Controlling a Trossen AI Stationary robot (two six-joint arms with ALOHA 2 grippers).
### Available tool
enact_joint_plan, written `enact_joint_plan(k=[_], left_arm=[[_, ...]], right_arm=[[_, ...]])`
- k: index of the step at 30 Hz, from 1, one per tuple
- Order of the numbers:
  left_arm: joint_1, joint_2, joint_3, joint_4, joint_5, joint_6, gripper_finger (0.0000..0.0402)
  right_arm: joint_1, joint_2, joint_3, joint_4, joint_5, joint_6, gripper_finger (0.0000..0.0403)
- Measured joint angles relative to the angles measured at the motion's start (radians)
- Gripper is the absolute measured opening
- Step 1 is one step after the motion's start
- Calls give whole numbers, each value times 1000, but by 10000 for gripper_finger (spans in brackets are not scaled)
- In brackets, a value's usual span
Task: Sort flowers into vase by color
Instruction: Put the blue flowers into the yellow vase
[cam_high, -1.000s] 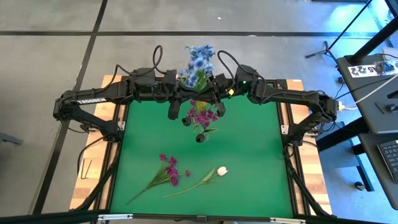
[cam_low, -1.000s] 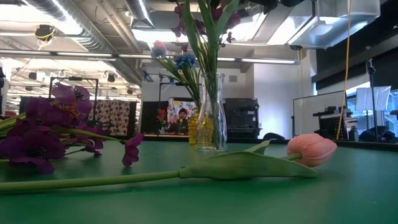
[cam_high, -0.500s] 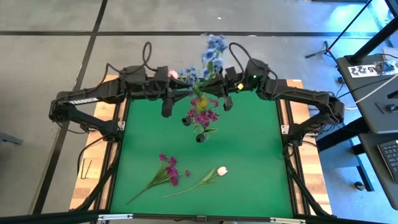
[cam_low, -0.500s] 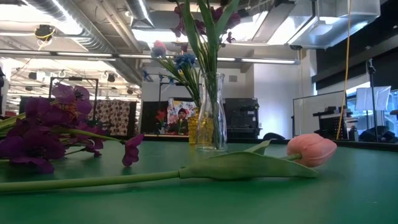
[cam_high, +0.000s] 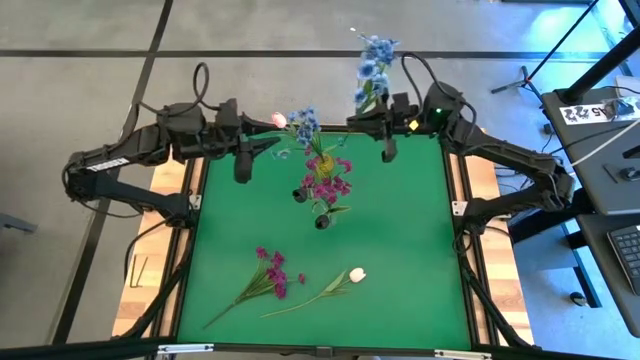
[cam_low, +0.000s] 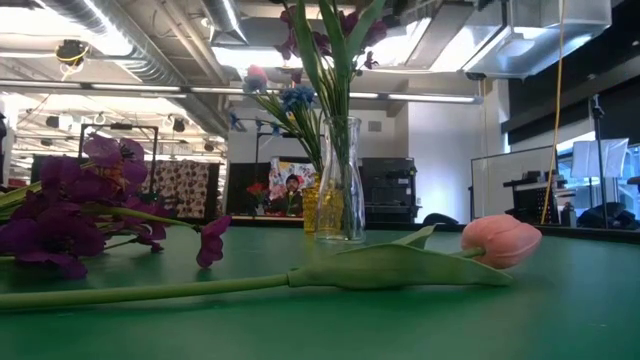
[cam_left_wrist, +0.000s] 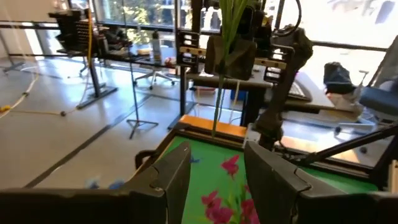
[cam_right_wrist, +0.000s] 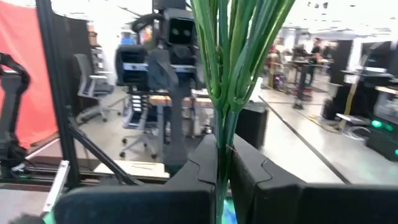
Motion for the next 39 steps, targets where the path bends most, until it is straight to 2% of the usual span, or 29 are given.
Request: enact_joint_plan(k=[7,12,16,21,26,33,39], left_arm=[[0,-74,-103,5,-73,17,146],[2,-171,-248,132,-95,22,146],[2,-226,-362,225,-91,-23,146],[0,-248,-525,333,-91,-56,146],[0,-248,-626,439,-94,-82,146],[0,-248,-681,472,-94,-134,146],[0,-248,-692,471,-94,-140,146]], right_arm=[[-107,-94,-194,110,0,25,15],[-174,-129,-335,233,0,47,13],[-185,-115,-446,354,13,53,14],[-155,-60,-582,577,29,59,14],[-116,32,-648,755,60,80,15],[-45,171,-657,888,148,21,14],[-61,284,-657,1014,174,31,15]])
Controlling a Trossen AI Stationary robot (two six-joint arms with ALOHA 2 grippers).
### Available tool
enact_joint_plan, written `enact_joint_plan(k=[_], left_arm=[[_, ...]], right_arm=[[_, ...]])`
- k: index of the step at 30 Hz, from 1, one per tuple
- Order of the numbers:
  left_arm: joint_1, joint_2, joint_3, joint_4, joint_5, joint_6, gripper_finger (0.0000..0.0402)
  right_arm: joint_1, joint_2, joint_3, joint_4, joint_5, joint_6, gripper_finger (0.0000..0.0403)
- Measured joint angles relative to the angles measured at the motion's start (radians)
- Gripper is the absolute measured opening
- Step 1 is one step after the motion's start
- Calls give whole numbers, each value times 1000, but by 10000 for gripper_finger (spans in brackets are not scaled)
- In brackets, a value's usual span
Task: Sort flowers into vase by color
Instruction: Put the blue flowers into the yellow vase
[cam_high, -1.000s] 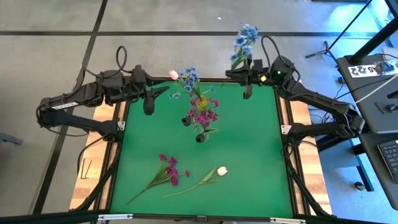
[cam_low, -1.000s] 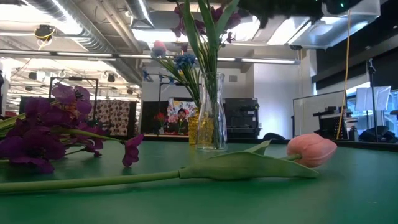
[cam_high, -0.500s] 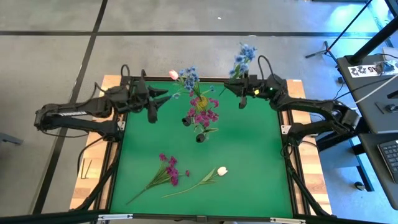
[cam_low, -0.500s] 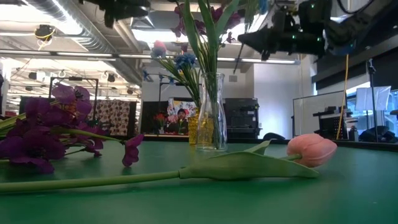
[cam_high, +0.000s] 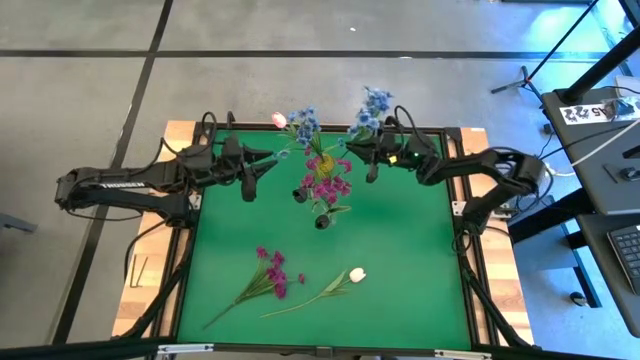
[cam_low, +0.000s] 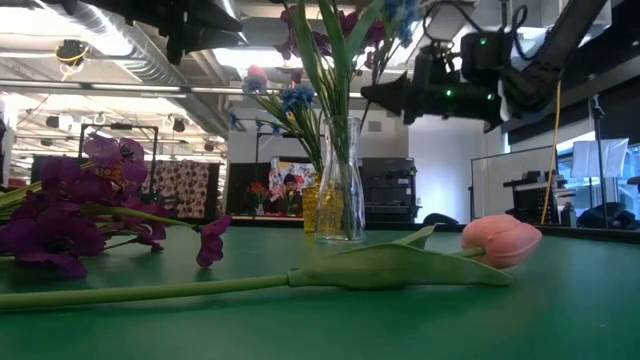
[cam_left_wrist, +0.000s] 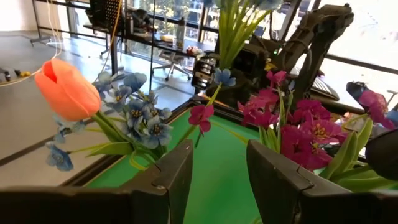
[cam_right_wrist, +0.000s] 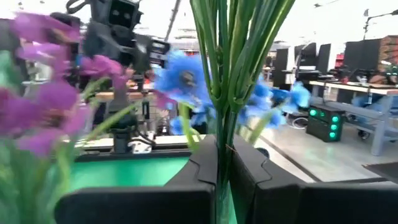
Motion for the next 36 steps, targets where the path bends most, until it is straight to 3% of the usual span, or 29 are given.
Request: enact_joint_plan(k=[9,26,36], left_arm=[[0,0,0,0,0,-13,146],[0,0,0,-13,3,-23,146],[0,0,0,-18,4,-23,146]], right_arm=[[1,151,47,121,-5,38,15],[0,325,167,121,-20,22,15],[0,350,174,60,-27,15,15]])
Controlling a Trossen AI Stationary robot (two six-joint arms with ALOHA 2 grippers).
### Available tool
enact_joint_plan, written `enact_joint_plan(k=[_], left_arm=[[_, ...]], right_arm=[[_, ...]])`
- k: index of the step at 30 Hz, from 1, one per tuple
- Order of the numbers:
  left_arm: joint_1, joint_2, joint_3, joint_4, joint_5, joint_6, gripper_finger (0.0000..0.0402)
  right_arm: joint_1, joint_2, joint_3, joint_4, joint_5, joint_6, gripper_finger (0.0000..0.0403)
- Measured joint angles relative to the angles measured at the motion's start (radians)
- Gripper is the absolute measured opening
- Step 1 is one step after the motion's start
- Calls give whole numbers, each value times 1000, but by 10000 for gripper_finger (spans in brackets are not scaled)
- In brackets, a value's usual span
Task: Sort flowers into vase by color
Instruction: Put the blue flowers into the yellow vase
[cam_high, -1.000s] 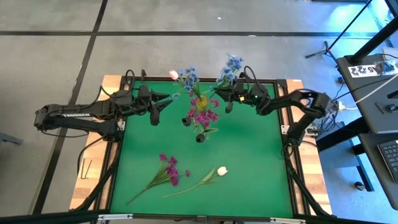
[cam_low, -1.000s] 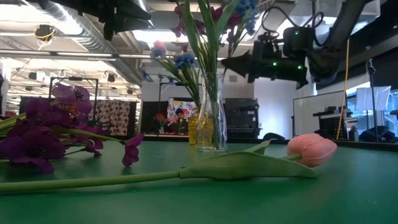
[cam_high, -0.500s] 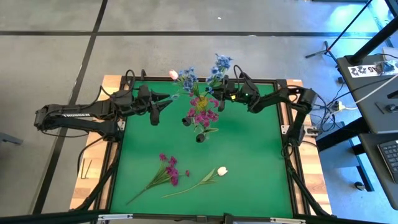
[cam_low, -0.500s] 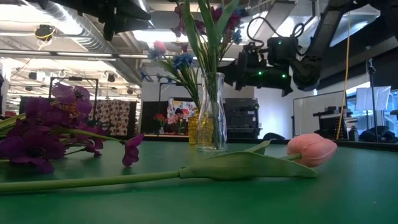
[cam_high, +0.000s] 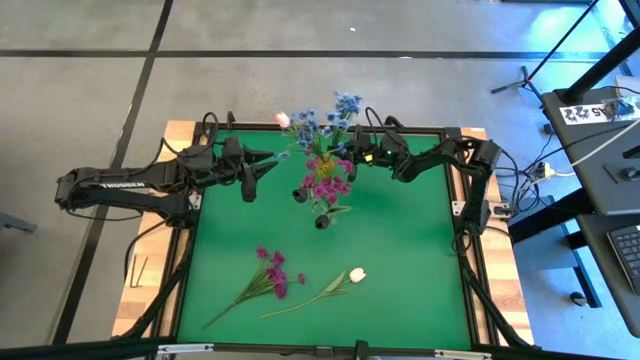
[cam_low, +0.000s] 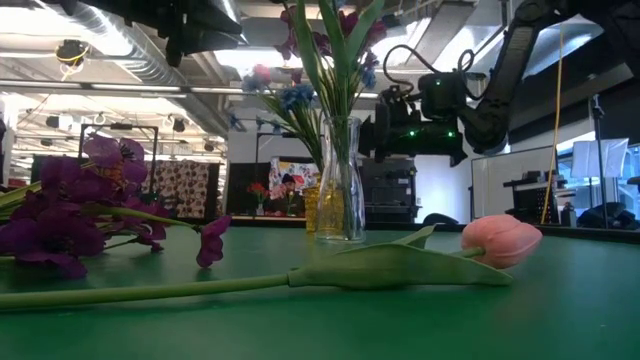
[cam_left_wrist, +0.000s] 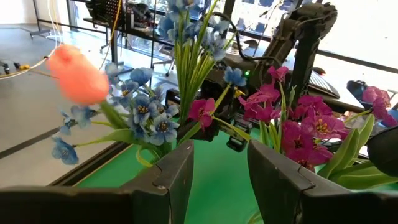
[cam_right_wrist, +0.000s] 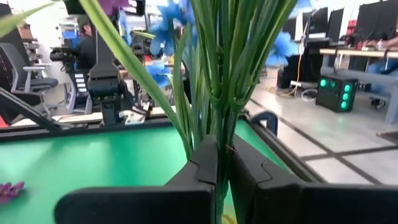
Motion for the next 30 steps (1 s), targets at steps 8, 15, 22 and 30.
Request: enact_joint_plan(k=[8,15,22,30], left_arm=[[0,0,0,0,0,0,146],[0,0,0,0,0,-20,146],[0,0,0,0,6,-23,146],[0,0,0,0,7,-23,146]], right_arm=[[1,0,0,-97,-1,-12,29],[1,0,0,-104,-1,-11,29],[1,0,0,-125,-28,-4,44],[0,0,0,-124,-53,3,84]])
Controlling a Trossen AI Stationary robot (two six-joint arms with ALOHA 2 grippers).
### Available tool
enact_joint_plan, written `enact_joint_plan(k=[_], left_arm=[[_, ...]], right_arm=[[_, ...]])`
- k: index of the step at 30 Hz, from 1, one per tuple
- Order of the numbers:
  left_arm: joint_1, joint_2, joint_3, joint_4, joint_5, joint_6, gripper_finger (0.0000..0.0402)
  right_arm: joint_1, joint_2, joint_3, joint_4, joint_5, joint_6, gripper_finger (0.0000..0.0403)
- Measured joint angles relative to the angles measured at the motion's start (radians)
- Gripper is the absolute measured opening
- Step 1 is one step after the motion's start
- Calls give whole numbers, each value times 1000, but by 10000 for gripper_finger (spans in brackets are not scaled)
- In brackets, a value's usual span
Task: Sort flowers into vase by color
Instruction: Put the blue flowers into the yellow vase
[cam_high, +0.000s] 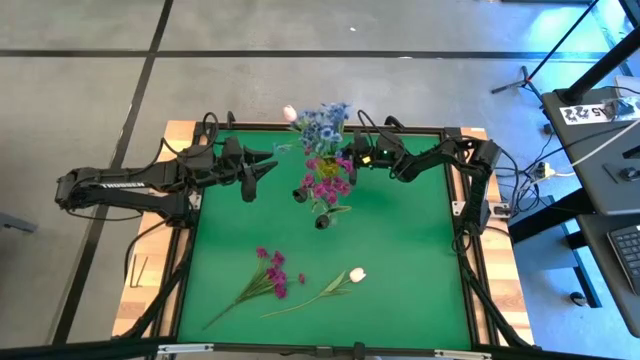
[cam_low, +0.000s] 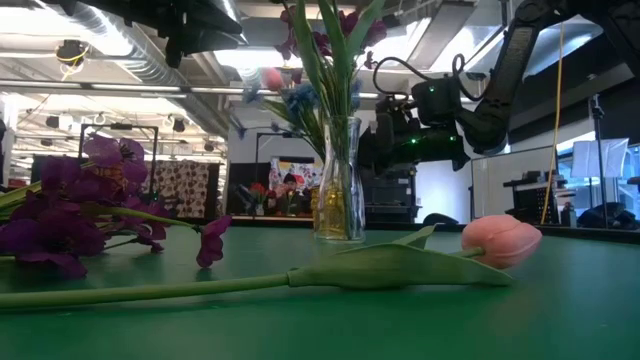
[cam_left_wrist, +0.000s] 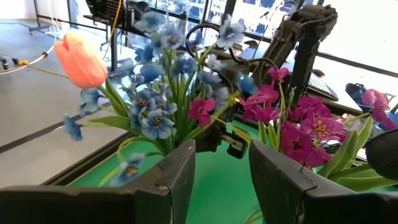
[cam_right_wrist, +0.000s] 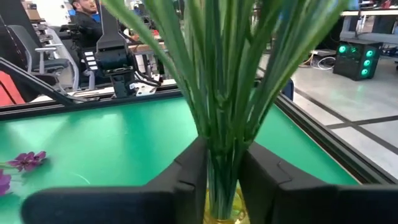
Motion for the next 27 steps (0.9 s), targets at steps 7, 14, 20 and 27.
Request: enact_joint_plan(k=[7,14,20,27], left_arm=[[0,0,0,-6,0,-2,146],[-1,0,0,-26,1,-29,146],[-14,0,0,-25,5,-44,146],[-20,0,0,-22,5,-54,146]], right_arm=[[0,0,0,0,-43,0,167],[-7,-35,-1,-126,-45,-7,229],[-8,-87,-1,-228,-45,-47,247],[-8,-155,-1,-338,-18,-82,249]])
